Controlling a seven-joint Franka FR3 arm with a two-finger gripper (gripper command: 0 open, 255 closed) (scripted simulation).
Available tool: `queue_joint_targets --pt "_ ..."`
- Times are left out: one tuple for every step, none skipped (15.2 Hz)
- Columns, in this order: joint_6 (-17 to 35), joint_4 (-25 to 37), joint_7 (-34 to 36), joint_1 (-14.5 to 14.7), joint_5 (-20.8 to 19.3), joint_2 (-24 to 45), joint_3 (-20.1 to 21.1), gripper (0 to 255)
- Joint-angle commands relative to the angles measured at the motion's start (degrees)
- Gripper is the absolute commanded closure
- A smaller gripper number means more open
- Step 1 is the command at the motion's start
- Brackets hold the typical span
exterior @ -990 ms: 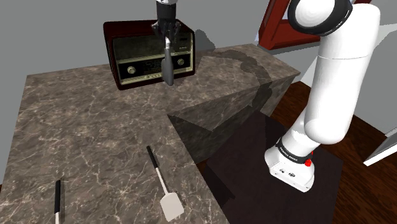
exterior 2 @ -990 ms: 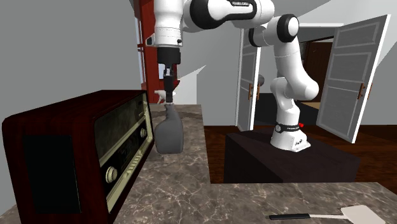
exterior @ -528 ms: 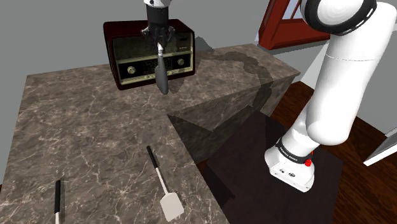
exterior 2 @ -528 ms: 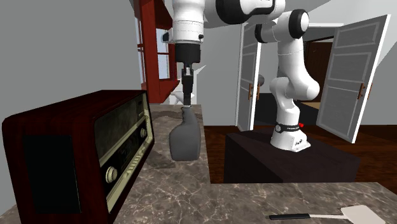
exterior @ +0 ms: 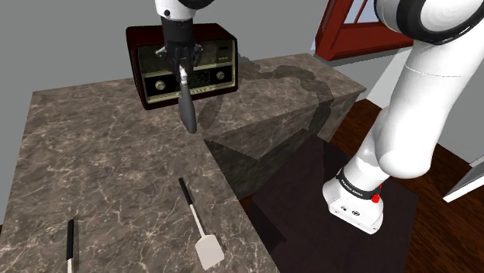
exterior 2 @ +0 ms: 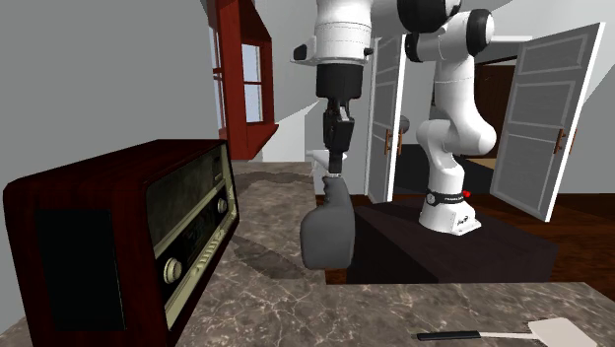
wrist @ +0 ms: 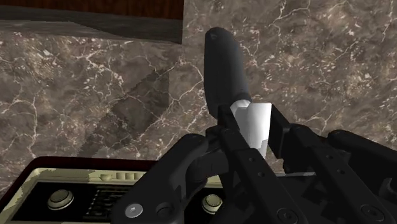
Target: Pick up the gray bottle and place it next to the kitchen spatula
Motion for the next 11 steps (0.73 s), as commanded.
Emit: queue_joint_targets --pt "-0.1 0.1 2.6 1.6 -0.3 0.1 0.9 255" --pt "-0.2 0.0 3.9 2.4 -0.4 0.0 1.4 255" --pt "-0.2 0.0 5.1 3.2 -0.5 0.0 1.8 255" --pt "-0.3 0.1 6.4 4.0 -0.7 0.1 2.3 255" --pt "-0.4 0.3 7.7 4.8 -0.9 0.3 2.7 255" --pt "-0.6 0.5 9.0 5.6 -1.0 0.5 3.2 255" --pt "-0.7 0.8 10.3 6.5 -1.2 0.7 3.6 255" --pt "-0.9 1.2 11.6 7.3 -1.4 1.0 4.0 255" --pt "-1.1 1.7 12.9 8.2 -1.7 1.4 4.5 255" --pt "-1.3 2.2 14.2 9.1 -1.9 1.8 4.9 255" --pt "-1.6 2.9 15.5 10.0 -2.2 2.3 5.3 255"
